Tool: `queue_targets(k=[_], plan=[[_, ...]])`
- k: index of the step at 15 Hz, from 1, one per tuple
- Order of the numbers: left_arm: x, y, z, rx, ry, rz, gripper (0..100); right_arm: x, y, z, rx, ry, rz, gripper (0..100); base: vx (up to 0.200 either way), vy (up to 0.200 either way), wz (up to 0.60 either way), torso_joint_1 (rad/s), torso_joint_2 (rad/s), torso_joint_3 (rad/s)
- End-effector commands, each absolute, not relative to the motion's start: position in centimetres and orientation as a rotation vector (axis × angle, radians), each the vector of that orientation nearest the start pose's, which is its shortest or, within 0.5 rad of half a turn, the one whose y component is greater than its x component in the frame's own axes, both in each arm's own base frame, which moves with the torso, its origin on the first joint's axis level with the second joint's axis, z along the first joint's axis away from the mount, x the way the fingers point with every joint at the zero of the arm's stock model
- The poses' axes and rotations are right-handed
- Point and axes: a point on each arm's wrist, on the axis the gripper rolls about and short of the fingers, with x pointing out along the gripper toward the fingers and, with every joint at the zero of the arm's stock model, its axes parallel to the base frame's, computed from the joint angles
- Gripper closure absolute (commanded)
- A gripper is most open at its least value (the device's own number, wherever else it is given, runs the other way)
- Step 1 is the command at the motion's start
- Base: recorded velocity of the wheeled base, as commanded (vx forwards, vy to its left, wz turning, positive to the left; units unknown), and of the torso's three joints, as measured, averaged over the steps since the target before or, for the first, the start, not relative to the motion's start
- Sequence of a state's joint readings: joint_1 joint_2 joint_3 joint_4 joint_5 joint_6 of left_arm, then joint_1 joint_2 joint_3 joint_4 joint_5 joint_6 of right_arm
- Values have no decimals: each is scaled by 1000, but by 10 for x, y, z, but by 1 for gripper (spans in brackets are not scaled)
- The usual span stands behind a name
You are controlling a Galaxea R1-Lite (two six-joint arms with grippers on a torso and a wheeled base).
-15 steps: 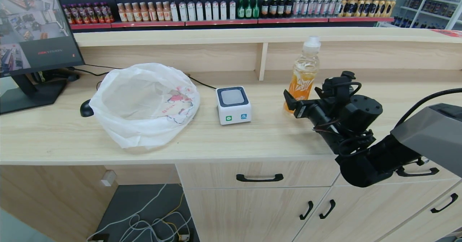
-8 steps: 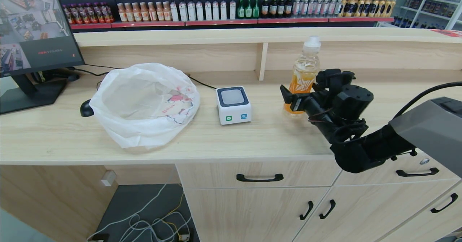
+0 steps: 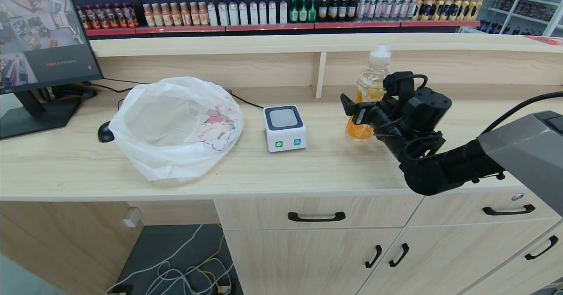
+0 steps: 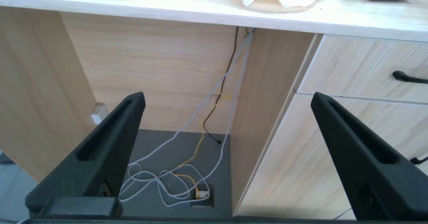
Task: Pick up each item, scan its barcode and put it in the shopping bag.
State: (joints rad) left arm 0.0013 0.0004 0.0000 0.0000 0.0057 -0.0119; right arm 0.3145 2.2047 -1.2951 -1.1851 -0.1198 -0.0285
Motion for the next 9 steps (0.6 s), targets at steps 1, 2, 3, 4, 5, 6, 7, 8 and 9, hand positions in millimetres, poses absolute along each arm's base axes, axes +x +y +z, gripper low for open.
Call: queue_targets(k=[1,2,3,4,5,6,7,8,9], plan=[[-23,0,75,-12,0,8,0,423,135,177,30,-271,190,0,0,0,0,0,0,0],[-23,0,75,-12,0,8,0,423,135,177,30,-271,190,0,0,0,0,0,0,0],[-23,0,75,-12,0,8,0,423,135,177,30,-270,190,0,0,0,0,0,0,0],[-23,0,75,-12,0,8,0,423,135,176,27,-269,189,0,0,0,0,0,0,0],[-23,0,75,-12,0,8,0,423,136,174,26,-266,192,100,0,0,0,0,0,0],[-23,0,75,-12,0,8,0,423,136,174,25,-263,192,100,0,0,0,0,0,0],[-23,0,75,-12,0,8,0,423,136,175,26,-267,192,100,0,0,0,0,0,0],[-23,0,75,-12,0,8,0,423,136,175,29,-267,193,100,0,0,0,0,0,0],[-23,0,75,-12,0,8,0,423,135,173,29,-265,194,100,0,0,0,0,0,0]])
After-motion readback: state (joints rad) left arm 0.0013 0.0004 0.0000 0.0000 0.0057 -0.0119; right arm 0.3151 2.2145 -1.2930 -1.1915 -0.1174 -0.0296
